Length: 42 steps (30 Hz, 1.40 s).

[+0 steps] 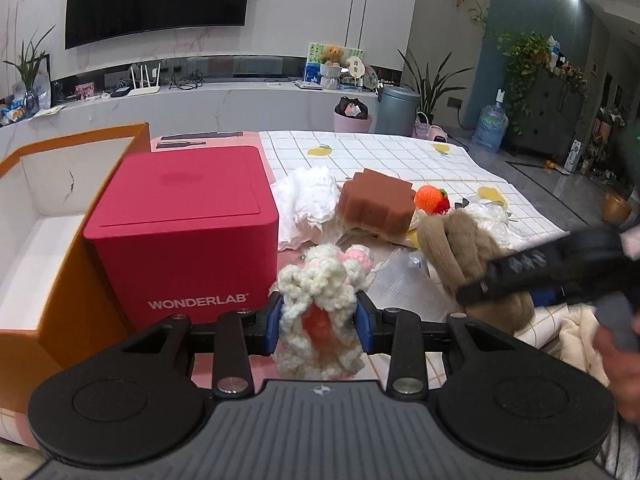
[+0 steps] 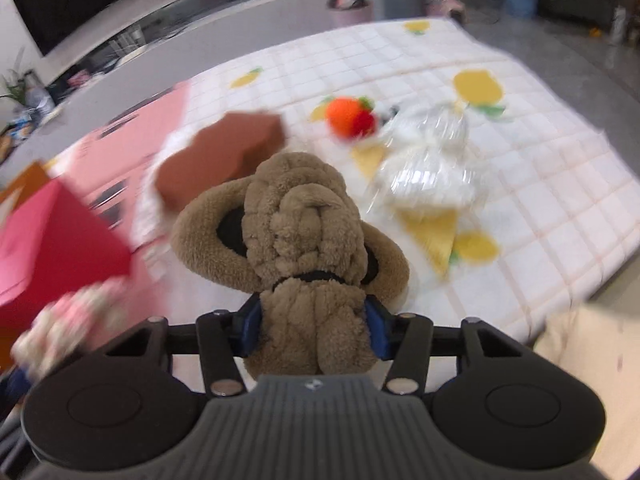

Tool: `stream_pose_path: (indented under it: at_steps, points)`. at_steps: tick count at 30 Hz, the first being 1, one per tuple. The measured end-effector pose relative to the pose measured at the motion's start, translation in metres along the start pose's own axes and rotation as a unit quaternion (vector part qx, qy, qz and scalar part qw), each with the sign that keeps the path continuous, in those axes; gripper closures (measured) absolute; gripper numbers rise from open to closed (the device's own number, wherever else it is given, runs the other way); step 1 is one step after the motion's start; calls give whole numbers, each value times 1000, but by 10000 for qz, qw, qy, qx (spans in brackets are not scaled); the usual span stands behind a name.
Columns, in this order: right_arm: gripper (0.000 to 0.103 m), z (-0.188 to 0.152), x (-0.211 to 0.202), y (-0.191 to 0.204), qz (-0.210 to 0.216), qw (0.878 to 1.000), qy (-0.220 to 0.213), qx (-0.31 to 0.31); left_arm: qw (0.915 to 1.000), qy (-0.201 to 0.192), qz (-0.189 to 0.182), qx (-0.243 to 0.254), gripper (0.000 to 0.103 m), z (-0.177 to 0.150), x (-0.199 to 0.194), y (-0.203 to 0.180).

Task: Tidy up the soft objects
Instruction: 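Lift the brown plush toy with the right tool and carry it over the orange box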

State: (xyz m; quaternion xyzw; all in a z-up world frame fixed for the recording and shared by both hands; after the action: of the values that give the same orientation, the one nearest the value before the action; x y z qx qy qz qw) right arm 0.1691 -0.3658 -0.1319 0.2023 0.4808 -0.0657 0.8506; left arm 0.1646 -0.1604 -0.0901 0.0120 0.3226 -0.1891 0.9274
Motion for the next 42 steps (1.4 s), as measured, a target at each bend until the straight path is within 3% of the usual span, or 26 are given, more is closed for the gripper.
stream_pose_path:
  at_steps: [2, 5, 10, 14, 17, 20, 24, 30, 37, 42]
  points:
    - [47, -10, 6, -6, 69, 9994, 293, 169, 10000, 24, -5, -14, 61, -2, 1, 1]
    - [41, -3, 18, -16, -330, 9985, 361, 262, 9999, 152, 18, 1, 61, -3, 7, -1]
    - [30, 2, 40, -9, -737, 9953, 541, -318, 9998, 174, -14, 36, 61, -1, 8, -1]
    - [28, 5, 44, -11, -837, 9942, 481, -476, 9998, 188, -67, -39, 61, -2, 9, 1]
    - [48, 9, 40, -17, -807, 9956, 372, -293, 9998, 175, -64, -5, 61, -3, 9, 1]
    - [50, 11, 32, -20, -676, 9973, 264, -81, 9998, 146, -55, 85, 62, -2, 3, 0]
    - [50, 11, 8, -25, -725, 9972, -119, 167, 9999, -62, -65, 140, 63, 12, -16, 1]
    - [50, 15, -54, -10, -475, 9920, -1127, 319, 9982, -577, -153, 31, 63, 39, -58, 9]
    - [50, 7, -121, 28, -141, 9826, -1814, 366, 9845, -1695, 421, 132, 63, 90, -128, 40]
    - [50, 17, -169, 87, 183, 9728, -2307, -23, 9764, -2005, 791, -132, 63, 114, -166, 87]
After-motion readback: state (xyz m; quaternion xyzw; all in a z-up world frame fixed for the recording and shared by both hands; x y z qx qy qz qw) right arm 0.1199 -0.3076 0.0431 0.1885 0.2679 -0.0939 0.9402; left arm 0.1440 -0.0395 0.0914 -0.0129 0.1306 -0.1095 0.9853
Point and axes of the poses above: each gripper's, at about its wrist camera, not at the fingertips, and x roughly the way its jaws point, y to its left, z to its top, the point moved 10 cm from there along x, roughly the way its jaws point, and after that the axes turned 1 degree about x, right-handed, at the moved point
